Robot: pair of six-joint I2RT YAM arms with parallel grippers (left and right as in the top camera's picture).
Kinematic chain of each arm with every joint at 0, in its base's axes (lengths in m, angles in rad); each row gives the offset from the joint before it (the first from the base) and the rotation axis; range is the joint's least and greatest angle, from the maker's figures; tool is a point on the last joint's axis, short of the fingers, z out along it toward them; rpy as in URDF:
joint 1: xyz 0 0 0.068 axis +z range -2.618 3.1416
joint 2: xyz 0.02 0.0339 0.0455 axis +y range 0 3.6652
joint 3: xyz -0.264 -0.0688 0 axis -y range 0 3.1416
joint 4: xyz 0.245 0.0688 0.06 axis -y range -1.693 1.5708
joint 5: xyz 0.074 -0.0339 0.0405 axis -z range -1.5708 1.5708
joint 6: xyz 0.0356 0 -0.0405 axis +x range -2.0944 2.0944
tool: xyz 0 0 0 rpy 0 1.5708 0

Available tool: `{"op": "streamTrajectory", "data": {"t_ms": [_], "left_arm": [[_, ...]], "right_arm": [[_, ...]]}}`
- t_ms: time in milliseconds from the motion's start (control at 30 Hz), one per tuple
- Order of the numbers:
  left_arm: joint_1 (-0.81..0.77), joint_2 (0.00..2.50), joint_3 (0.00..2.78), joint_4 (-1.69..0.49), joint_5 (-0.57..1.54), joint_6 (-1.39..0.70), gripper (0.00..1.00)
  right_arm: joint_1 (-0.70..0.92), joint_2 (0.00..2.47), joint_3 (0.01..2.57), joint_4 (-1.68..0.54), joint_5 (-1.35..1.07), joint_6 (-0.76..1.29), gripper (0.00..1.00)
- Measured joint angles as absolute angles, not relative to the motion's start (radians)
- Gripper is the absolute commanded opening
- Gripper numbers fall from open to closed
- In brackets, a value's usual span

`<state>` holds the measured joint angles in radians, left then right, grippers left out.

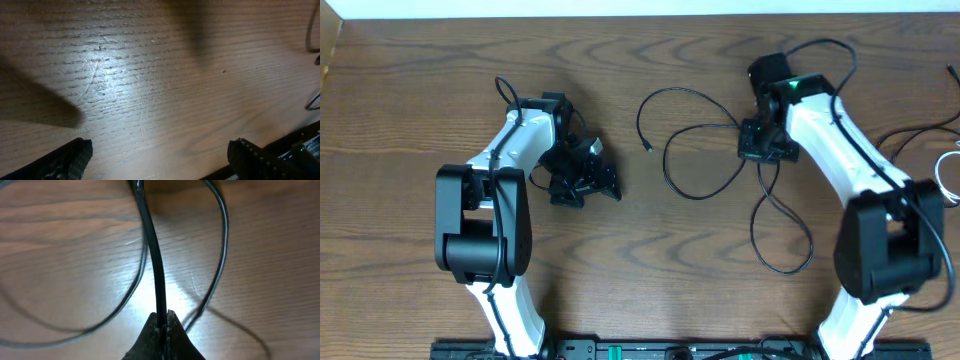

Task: Untangle cables

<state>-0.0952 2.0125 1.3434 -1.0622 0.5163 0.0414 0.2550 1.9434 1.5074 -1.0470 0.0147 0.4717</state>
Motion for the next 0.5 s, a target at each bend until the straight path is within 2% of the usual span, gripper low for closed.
{"op": "streamTrajectory", "data": {"t_ms": [333, 500], "left_arm": [[-0.095, 2.012, 1.343, -1.065, 0.517, 0.041, 0.91], [-0.095, 2.012, 1.343, -1.07, 0.517, 0.041, 0.91]], "right_arm": [[0.307, 2.037, 1.504, -0.973, 0.027, 0.627, 0.02], [0.338, 2.043, 1.504, -0.956, 0.076, 0.712, 0.08]]}}
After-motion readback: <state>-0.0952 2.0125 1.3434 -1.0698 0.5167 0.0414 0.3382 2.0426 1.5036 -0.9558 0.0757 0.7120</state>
